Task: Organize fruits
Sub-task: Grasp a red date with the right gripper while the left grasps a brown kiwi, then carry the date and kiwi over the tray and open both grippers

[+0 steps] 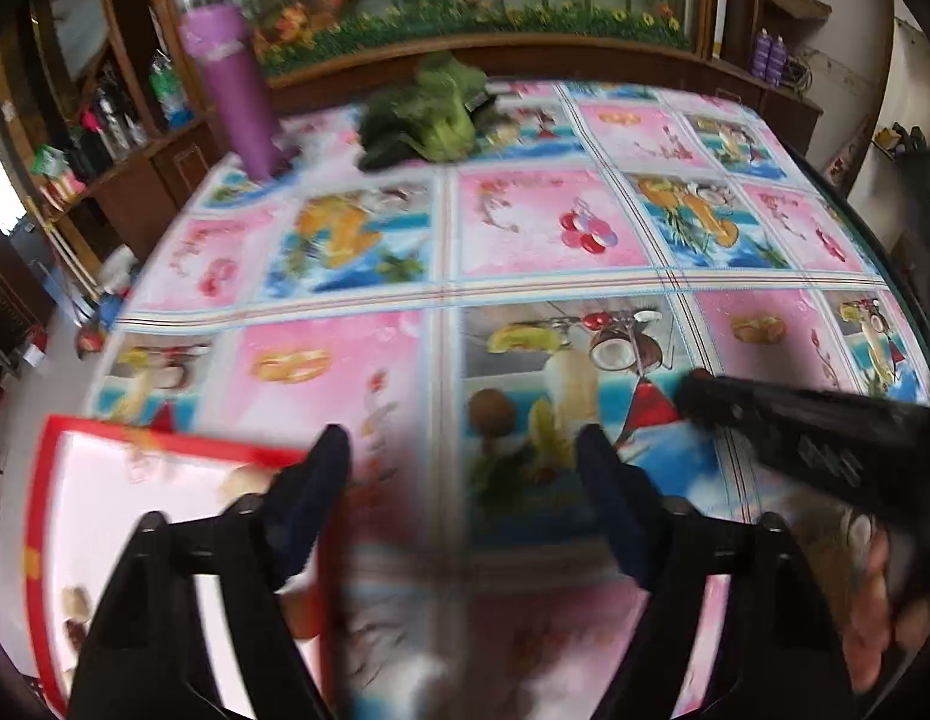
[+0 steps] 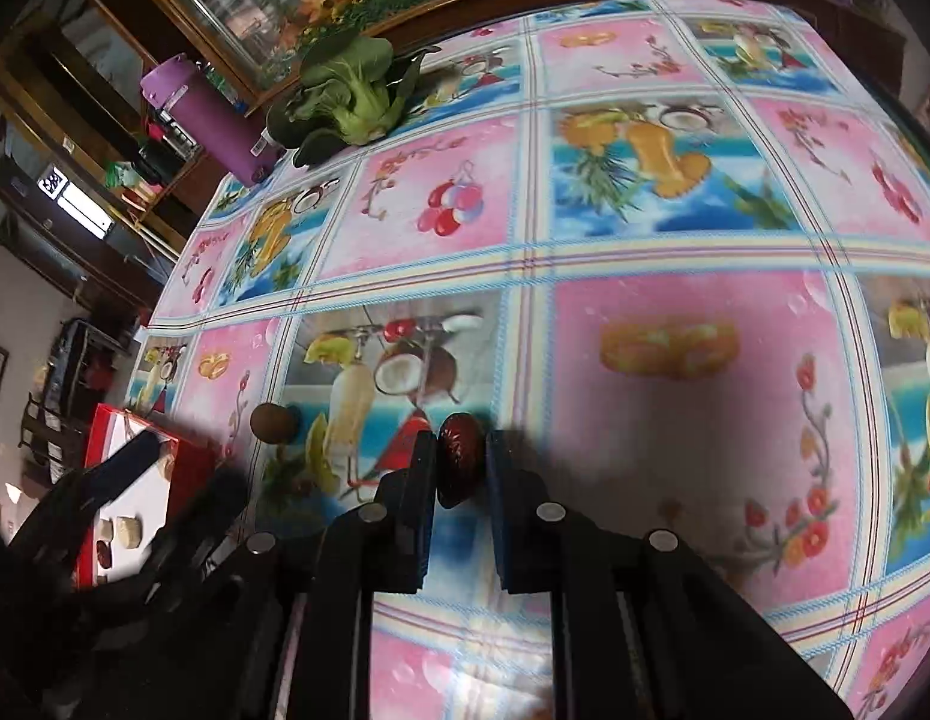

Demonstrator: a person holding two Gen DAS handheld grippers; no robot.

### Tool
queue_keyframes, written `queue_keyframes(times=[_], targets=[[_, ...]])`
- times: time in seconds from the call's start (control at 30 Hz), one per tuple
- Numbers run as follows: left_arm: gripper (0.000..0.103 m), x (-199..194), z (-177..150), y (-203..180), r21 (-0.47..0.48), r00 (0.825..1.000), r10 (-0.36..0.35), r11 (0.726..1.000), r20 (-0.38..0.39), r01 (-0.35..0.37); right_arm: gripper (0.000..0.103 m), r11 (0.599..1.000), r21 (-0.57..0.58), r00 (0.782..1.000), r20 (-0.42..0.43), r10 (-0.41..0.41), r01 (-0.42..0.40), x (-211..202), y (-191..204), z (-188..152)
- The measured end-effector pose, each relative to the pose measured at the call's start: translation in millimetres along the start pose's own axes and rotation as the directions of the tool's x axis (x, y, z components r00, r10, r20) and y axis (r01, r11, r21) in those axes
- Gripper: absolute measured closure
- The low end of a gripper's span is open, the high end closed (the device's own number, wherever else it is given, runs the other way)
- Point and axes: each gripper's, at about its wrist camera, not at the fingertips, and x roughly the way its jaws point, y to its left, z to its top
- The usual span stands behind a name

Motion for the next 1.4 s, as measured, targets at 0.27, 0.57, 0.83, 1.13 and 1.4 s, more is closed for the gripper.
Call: queue_keyframes(times=[0.27, 0.57, 0.83, 1.13, 1.4], targets=[[0.053, 34.6, 4.2, 6.3, -0.043, 0.999, -0.006, 0.999, -0.038, 0.004, 0.088, 0.999, -0.021, 1.000, 0.006, -0.027, 0.027, 0.2, 4.7, -1.1], [0.080, 34.1, 5.0, -1.9, -0.015, 0.998, -0.053, 0.998, -0.019, 0.053, 0.088, 0.999, -0.032, 0.999, 0.009, -0.039, 0.040, 0.6, 6.6, -1.3], [0.080, 2.4, -13.0, -5.8, -0.013, 0.997, -0.070, 0.997, 0.008, 0.071, 0.088, 0.999, -0.043, 1.000, 0.005, -0.019, 0.019, 1.4, 12.6, -5.2], [0.080, -91.1, -57.2, 12.1, -0.025, 0.985, -0.038, 0.999, 0.169, 0.043, 0.089, 0.983, -0.181, 0.983, 0.170, 0.074, -0.043, -27.1, 56.8, -49.4], [0.080, -142.5, -95.9, 61.5, -0.131, 0.963, 0.064, 0.991, 0.261, -0.031, 0.089, 0.943, -0.308, 0.942, 0.263, 0.211, -0.125, -68.1, 111.5, -94.3]])
